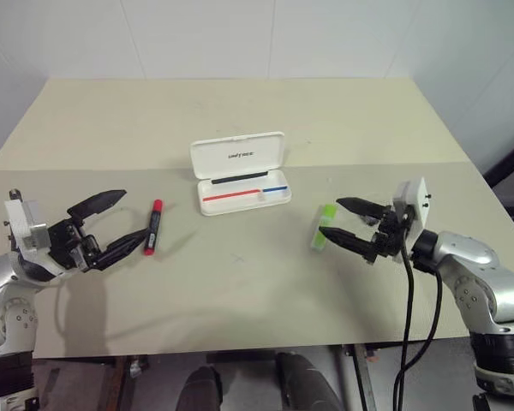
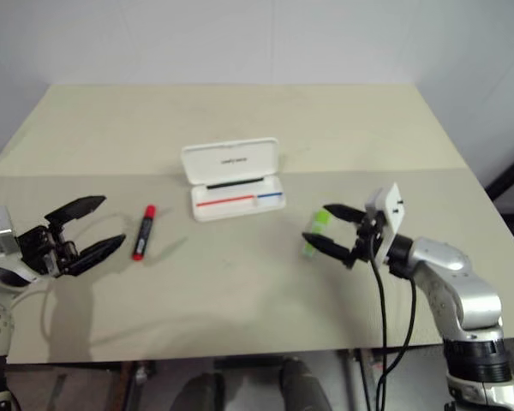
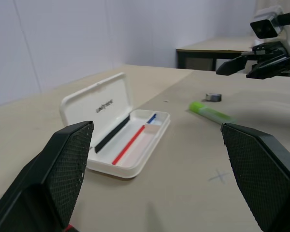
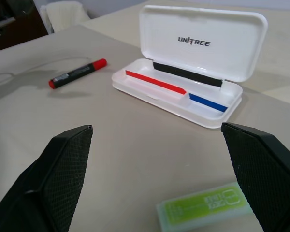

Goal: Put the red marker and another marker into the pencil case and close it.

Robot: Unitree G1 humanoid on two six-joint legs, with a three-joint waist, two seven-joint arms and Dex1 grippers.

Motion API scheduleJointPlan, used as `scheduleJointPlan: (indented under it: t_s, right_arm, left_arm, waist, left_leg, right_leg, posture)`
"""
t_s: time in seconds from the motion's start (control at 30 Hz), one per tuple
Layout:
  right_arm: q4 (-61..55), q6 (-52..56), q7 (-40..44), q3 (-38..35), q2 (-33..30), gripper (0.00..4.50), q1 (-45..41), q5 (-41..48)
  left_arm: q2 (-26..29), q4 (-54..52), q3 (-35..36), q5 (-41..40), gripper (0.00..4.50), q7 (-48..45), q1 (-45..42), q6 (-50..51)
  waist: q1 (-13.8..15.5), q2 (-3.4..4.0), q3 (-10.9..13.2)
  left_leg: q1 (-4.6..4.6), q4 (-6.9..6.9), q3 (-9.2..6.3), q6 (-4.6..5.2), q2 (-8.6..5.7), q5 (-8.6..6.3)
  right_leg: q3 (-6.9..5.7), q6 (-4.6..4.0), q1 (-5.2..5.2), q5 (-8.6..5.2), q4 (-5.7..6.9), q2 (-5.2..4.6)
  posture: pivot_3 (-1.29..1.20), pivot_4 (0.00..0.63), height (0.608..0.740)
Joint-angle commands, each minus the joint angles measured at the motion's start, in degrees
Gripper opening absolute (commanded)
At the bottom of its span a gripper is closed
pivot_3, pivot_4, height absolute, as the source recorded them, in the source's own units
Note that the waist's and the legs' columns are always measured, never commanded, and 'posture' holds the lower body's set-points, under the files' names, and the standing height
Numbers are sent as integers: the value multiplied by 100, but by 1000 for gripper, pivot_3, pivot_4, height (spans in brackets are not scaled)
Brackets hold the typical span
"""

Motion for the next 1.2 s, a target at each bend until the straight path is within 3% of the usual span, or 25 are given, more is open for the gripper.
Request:
scheduleJointPlan:
  t_s: [0.03,0.3,0.53,0.83,1.0,1.2]
  right_arm:
    - [-310,58,-12,-255,-125,4500,5,226]
    - [-624,133,-69,-215,-38,4500,-7,478]
    - [-991,323,952,-190,-925,4500,420,768]
    - [-516,18,1078,-71,-962,4500,97,458]
    - [-287,-215,998,140,-735,4500,-128,216]
    - [-575,-264,758,14,-585,4500,261,174]
  left_arm:
    - [138,-84,182,-148,4478,-78,-115,58]
    - [241,-28,77,-117,4478,-287,-414,194]
    - [466,522,-75,0,4478,-732,-1040,236]
    - [1265,2623,-255,491,4478,-2059,-2019,-249]
    - [893,3301,-992,1070,4478,-2175,-2988,-666]
    - [135,3860,-1946,1755,4478,-2342,-3929,-1154]
  waist:
    - [-3,0,0]
    - [1,0,0]
    - [33,-6,3]
    - [11,-5,8]
    - [104,-6,10]
    - [190,-7,10]
  left_leg:
    - [1,1,0,0,0,0]
    - [0,-1,0,0,0,0]
    - [-1,1,-2,0,-3,0]
    - [4,3,0,1,1,1]
    - [-3,9,0,1,-3,1]
    - [-13,13,-1,0,-3,1]
  right_leg:
    - [0,1,1,0,0,0]
    - [0,1,-1,1,0,2]
    - [-2,2,2,0,-3,0]
    - [-3,-5,-4,-3,9,10]
    - [-5,-1,-3,-2,6,4]
    - [-6,1,-11,-1,8,5]
  posture:
    - [0,150,740]
    - [0,150,740]
    - [0,150,740]
    - [0,150,740]
    - [0,150,740]
    - [0,150,740]
